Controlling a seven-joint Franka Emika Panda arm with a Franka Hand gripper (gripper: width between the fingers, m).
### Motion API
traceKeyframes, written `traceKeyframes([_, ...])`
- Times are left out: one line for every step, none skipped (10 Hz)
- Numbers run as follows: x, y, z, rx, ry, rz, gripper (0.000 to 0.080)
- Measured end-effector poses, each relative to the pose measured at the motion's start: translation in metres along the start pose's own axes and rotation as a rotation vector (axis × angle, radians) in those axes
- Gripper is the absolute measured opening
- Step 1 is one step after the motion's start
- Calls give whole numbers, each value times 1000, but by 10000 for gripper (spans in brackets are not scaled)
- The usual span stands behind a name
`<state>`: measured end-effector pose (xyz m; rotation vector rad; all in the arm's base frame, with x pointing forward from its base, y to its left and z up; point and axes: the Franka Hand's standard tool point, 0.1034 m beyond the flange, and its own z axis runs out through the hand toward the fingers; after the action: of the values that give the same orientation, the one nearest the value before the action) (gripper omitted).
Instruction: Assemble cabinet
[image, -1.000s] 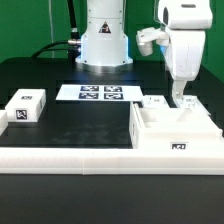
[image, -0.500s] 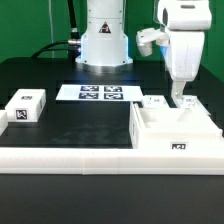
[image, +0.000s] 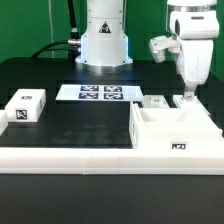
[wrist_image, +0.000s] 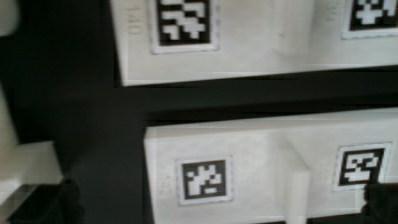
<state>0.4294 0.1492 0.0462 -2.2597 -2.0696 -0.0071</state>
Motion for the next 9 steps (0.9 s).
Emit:
traceKeyframes([-1,1,-1,-1,0,3,797])
traceKeyframes([-1,1,0,0,0,3,797])
traceKeyframes([0,3,3,-26,20,4,797])
traceKeyframes([3,1,9,-30,31,4,797])
traceKeyframes([9,-2,16,-36,45,2,797])
traceKeyframes([13,-7,24,-28,51,4,797])
traceKeyframes([13,-9,28,-21,51,4,797])
traceKeyframes([14,-9,28,-21,53,3,797])
traceKeyframes([15,-10,30,-19,54,1,797])
